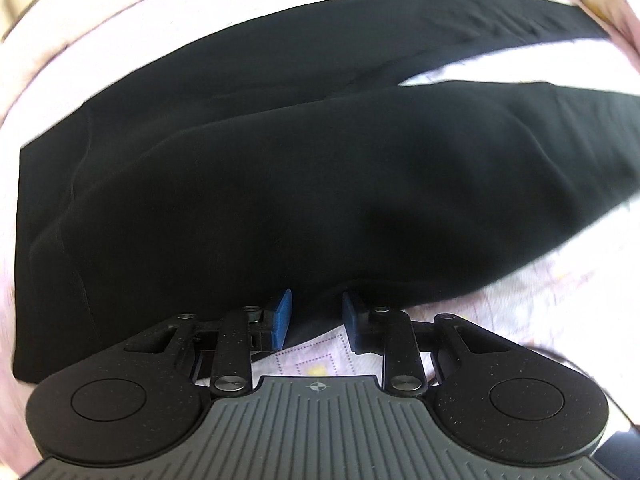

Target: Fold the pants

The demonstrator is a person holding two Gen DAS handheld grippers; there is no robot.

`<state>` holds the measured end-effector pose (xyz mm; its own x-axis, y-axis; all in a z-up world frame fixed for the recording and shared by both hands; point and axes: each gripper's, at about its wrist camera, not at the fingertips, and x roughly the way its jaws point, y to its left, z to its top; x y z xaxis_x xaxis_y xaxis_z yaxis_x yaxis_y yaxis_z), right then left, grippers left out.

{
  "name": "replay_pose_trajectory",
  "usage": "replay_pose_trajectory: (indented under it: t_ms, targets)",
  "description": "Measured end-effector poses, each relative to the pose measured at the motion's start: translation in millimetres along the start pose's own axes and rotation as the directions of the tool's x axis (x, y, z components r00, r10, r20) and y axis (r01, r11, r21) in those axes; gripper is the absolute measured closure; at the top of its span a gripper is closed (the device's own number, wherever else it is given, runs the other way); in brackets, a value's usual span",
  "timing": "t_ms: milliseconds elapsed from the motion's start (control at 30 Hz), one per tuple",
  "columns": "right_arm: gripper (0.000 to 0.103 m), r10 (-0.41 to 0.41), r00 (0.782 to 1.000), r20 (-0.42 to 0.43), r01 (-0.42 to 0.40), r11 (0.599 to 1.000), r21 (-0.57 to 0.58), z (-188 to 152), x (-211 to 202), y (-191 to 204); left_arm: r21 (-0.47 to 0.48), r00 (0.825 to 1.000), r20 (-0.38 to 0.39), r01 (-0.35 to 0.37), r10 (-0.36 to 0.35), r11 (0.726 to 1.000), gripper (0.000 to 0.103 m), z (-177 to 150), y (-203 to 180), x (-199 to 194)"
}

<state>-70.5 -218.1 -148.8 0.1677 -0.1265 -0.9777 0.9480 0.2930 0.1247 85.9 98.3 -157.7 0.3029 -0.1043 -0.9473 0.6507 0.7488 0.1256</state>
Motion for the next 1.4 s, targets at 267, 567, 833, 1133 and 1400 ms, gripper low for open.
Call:
replay_pose_trajectory:
  t_ms: [267,567,833,1133,1400]
  targets:
    - [0.055,0.117,0.992,-0.056,-0.107,0.984,0.143,21.7,19.3,-39.8,-0.12,0.999,-0.033,-0.021,0.017,0.993,0.091,14.1,15.1,3.1]
    - [0.099,0.255,0.966,0.026,-0.257,0.96,0.114,48.6,-26.9,-45.9,-0.187,0.998,0.048,-0.033,0.043,0.982,0.093,45.4,40.1,-34.9]
    - [0.099,0.304,0.948,0.089,-0.301,0.952,-0.054,99.1,-53.6,31.9,-0.206,0.987,0.127,-0.067,0.095,0.976,0.103,118.9,82.0,-44.8]
    - [0.098,0.246,0.968,0.046,-0.236,0.957,-0.169,154.9,1.4,136.5,-0.266,0.988,0.145,-0.02,0.06,0.964,0.102,195.3,107.6,-11.9]
    - [0.099,0.192,0.981,-0.003,-0.191,0.974,-0.125,187.2,57.0,158.7,-0.332,0.983,0.13,0.167,-0.13,0.928,0.094,158.9,98.8,-21.9]
